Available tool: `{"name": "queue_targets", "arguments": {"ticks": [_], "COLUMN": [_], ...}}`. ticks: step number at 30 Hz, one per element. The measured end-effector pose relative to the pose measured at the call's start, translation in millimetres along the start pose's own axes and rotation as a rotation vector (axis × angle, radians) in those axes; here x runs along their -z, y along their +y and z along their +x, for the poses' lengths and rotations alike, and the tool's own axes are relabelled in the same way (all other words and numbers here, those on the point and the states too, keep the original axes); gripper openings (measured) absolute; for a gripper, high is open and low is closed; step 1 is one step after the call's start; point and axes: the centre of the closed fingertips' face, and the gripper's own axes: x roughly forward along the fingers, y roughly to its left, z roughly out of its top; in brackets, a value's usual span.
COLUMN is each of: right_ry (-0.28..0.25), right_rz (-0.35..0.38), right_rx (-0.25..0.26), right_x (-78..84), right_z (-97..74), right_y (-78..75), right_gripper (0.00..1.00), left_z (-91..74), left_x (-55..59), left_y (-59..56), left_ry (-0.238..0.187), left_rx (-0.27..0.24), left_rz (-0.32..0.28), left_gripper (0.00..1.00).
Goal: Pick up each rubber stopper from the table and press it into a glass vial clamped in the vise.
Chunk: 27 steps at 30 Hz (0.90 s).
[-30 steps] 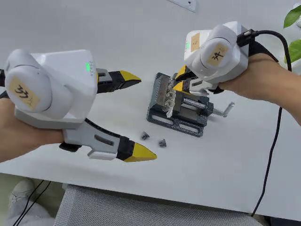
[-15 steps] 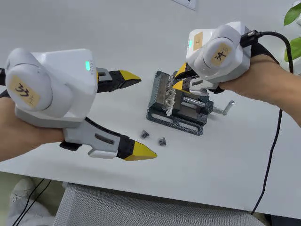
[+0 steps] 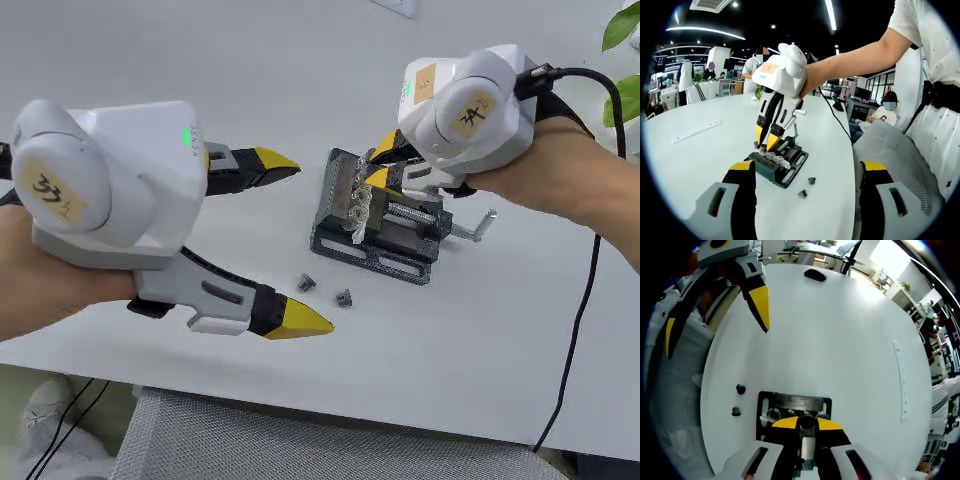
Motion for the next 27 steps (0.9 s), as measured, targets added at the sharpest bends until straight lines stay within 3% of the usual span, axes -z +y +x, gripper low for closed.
{"name": "queue_targets", "arguments": {"ticks": [27], "right_ry": [0.066], "right_rz": [-0.071], "right_rx": [-0.026], "right_x": [3.3], "right_z": [-0.4], "right_y": [0.6], "right_gripper": [0.06], "left_z": [0.7], "left_x": [0.6], "left_y": [1.3], "left_ry": [-0.010], "left_rx": [0.003], "left_rz": [-0.008], "left_gripper": [0.82]}}
